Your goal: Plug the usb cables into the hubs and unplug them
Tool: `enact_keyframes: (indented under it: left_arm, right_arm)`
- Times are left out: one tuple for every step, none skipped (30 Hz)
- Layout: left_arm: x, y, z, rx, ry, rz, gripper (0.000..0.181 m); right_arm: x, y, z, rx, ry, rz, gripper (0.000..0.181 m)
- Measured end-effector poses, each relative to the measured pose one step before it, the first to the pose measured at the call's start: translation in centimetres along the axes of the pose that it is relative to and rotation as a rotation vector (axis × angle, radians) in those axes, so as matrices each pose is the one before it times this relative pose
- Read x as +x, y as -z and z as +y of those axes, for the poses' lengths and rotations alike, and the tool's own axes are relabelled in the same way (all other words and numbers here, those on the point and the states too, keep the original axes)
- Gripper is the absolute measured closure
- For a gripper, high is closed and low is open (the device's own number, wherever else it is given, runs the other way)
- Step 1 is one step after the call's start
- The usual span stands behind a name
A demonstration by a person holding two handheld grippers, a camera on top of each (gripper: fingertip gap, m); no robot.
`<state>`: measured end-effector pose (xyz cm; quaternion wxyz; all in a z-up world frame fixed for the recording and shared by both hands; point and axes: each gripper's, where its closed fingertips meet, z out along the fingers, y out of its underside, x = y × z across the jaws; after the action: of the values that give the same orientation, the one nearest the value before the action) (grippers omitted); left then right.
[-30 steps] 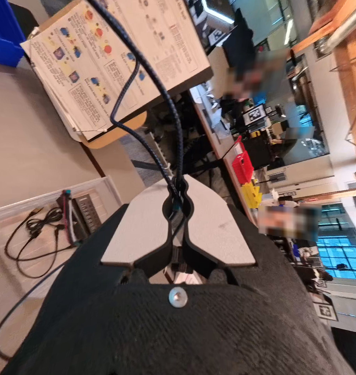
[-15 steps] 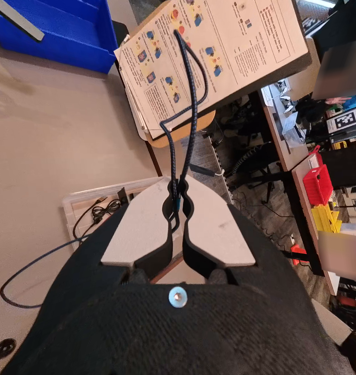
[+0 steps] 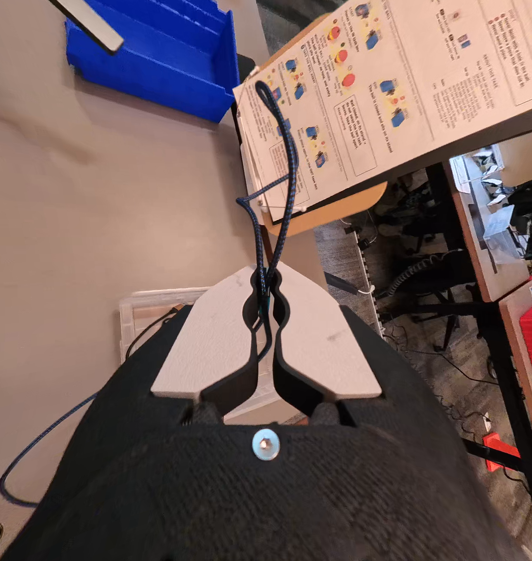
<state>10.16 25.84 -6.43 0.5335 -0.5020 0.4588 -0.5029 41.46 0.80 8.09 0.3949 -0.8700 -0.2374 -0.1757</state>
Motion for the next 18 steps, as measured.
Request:
enact_keyframes:
  left_arm:
    - [0.479, 0.007, -0.228, 0.0048, -0.0046, 0.0039, 0.153]
    - [0.462, -0.010, -0.184, 0.0044, -0.0040, 0.0031, 0.153]
    - [0.431, -0.027, -0.139, 0.0025, -0.0046, 0.0009, 0.153]
    - [0.362, -0.039, -0.045, 0.0006, -0.0036, -0.0035, 0.153]
    - [0.269, -0.047, -0.022, 0.0019, 0.0034, -0.0099, 0.153]
    - [0.306, -0.074, -0.001, 0.0036, 0.0052, -0.0058, 0.153]
    - [0.403, -0.112, 0.056, 0.0005, 0.0051, 0.0043, 0.153]
    - [0.422, -0.090, 0.139, -0.0041, 0.0043, 0.0085, 0.153]
    - [0.309, -0.056, 0.192, -0.0045, 0.0006, 0.0022, 0.153]
    - [0.187, -0.026, 0.176, -0.0014, -0.0042, -0.0057, 0.153]
    - [0.167, -0.036, 0.137, -0.0022, -0.0060, -0.0034, 0.153]
    - [0.171, -0.053, 0.093, -0.0042, -0.0044, 0.0019, 0.153]
    - [0.157, -0.059, -0.010, -0.0018, -0.0039, 0.0030, 0.153]
    - [0.104, -0.054, -0.102, 0.0026, -0.0049, 0.0005, 0.153]
    - [0.109, -0.034, -0.099, 0.0008, -0.0041, 0.0020, 0.153]
    - [0.172, -0.026, -0.056, -0.0032, -0.0026, 0.0053, 0.153]
    - [0.222, -0.011, 0.001, -0.0046, -0.0043, 0.0070, 0.153]
    - [0.222, 0.024, 0.029, -0.0033, -0.0042, 0.0048, 0.153]
  right_arm:
    - [-0.040, -0.277, 0.393, 0.0030, 0.0012, -0.0039, 0.177]
    - [0.088, -0.214, 0.319, -0.0007, 0.0072, 0.0006, 0.177]
    - [0.106, -0.116, 0.129, 0.0024, 0.0035, -0.0059, 0.177]
    - [0.195, -0.062, -0.158, 0.0152, 0.0005, -0.0033, 0.177]
    - [0.175, -0.064, -0.297, 0.0191, 0.0043, -0.0041, 0.177]
    - [0.063, -0.074, -0.353, 0.0165, 0.0051, -0.0103, 0.177]
    - [-0.013, -0.071, -0.417, 0.0166, 0.0068, -0.0120, 0.177]
    - [-0.001, -0.084, -0.403, 0.0118, 0.0125, -0.0073, 0.177]
    - [-0.027, -0.058, -0.370, 0.0046, 0.0132, -0.0105, 0.177]
    - [0.152, -0.022, -0.377, 0.0010, 0.0141, -0.0007, 0.177]
    - [0.352, 0.045, -0.394, 0.0010, 0.0153, 0.0106, 0.177]
    - [0.445, 0.158, -0.422, 0.0030, 0.0102, 0.0155, 0.177]
    - [0.406, 0.261, -0.562, 0.0159, 0.0029, 0.0128, 0.177]
    - [0.493, 0.285, -0.588, 0.0276, 0.0027, 0.0261, 0.177]
    - [0.430, 0.236, -0.457, 0.0285, 0.0032, 0.0300, 0.177]
    - [0.035, 0.161, -0.153, 0.0184, -0.0009, 0.0096, 0.177]
    - [-0.200, 0.052, 0.128, 0.0091, -0.0029, 0.0027, 0.177]
    - [-0.448, 0.004, 0.387, 0.0004, -0.0030, -0.0046, 0.177]
